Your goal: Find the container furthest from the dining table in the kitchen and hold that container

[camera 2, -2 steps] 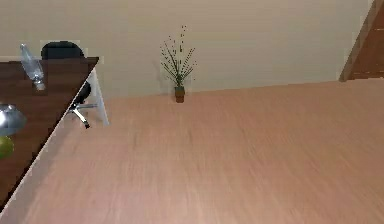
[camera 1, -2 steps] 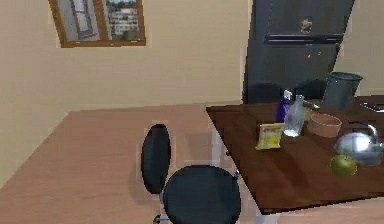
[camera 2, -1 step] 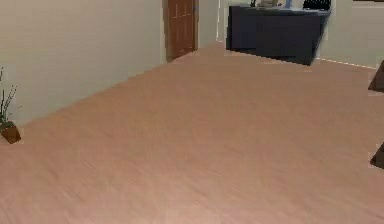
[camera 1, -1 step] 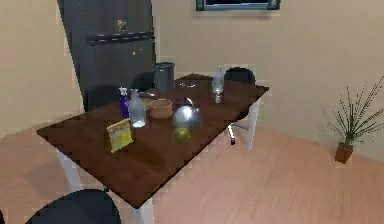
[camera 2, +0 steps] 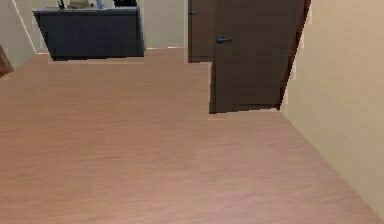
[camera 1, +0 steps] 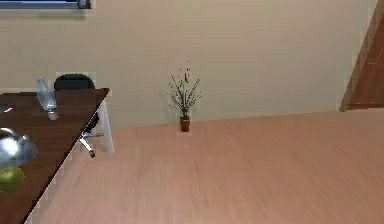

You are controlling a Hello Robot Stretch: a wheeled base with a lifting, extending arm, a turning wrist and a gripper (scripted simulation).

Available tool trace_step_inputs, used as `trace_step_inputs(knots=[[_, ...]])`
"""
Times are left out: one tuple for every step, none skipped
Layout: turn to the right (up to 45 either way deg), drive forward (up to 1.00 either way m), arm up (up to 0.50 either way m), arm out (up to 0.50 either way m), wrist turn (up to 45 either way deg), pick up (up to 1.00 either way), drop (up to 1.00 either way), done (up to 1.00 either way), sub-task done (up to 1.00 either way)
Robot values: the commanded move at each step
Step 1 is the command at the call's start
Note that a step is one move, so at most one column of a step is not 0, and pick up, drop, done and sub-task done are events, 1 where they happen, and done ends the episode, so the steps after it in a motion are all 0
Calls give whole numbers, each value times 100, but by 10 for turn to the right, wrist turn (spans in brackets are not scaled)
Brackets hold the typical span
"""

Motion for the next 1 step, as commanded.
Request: trace_step_inputs(knots=[[120,0,0,0,0,0,0,0,0]])
